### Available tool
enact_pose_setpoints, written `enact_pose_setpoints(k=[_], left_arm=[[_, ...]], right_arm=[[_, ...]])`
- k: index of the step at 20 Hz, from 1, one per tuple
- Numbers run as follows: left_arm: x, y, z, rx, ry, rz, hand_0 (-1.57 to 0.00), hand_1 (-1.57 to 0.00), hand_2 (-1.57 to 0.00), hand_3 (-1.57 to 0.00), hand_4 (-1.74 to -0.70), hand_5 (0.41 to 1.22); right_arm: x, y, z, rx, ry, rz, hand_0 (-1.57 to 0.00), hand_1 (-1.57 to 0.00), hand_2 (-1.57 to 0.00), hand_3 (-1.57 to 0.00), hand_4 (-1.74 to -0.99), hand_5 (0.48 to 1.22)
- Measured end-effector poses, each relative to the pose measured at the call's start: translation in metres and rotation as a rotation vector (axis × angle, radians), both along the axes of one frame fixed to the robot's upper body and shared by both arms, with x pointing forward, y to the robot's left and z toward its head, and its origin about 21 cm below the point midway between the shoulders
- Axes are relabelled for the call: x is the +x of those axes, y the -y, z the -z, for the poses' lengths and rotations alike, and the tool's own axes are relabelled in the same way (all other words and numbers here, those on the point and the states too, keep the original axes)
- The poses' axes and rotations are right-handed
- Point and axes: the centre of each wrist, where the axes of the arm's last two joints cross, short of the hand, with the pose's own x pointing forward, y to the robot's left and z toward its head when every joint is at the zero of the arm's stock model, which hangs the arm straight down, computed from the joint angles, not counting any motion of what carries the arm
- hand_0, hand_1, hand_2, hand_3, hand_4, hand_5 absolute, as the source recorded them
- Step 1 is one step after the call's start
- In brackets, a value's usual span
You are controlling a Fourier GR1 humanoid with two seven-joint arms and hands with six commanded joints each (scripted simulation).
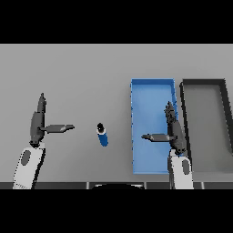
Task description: Pick up the blue pipe and place it into the blue bin.
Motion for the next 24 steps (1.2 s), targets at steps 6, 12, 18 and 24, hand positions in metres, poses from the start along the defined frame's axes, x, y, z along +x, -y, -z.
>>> enact_pose_setpoints(k=[6,12,18,24], left_arm=[[-0.001,0.004,0.003,0.002,0.001,0.006,0.0,0.0,0.0,0.0,-0.97,0.593],[-0.019,-0.035,0.005,0.159,-0.004,0.297,0.0,0.0,0.0,0.0,-0.96,0.594],[-0.033,-0.032,-0.004,0.16,-0.028,0.497,0.0,0.0,0.0,0.0,-1.03,0.549],[-0.049,0.015,0.005,0.162,-0.139,0.69,0.0,0.0,0.0,0.0,-1.13,0.475]], right_arm=[[-0.002,0.004,0.0,-0.002,0.007,0.002,0.0,0.0,0.0,0.0,-1.205,0.629],[-0.028,0.021,-0.011,-0.306,0.129,-0.096,0.0,0.0,0.0,0.0,-1.206,0.625],[-0.029,0.023,-0.016,-0.325,0.137,-0.11,0.0,0.0,0.0,0.0,-1.179,0.616],[-0.025,0.025,-0.014,-0.324,0.113,-0.105,0.0,0.0,0.0,0.0,-1.182,0.618]])
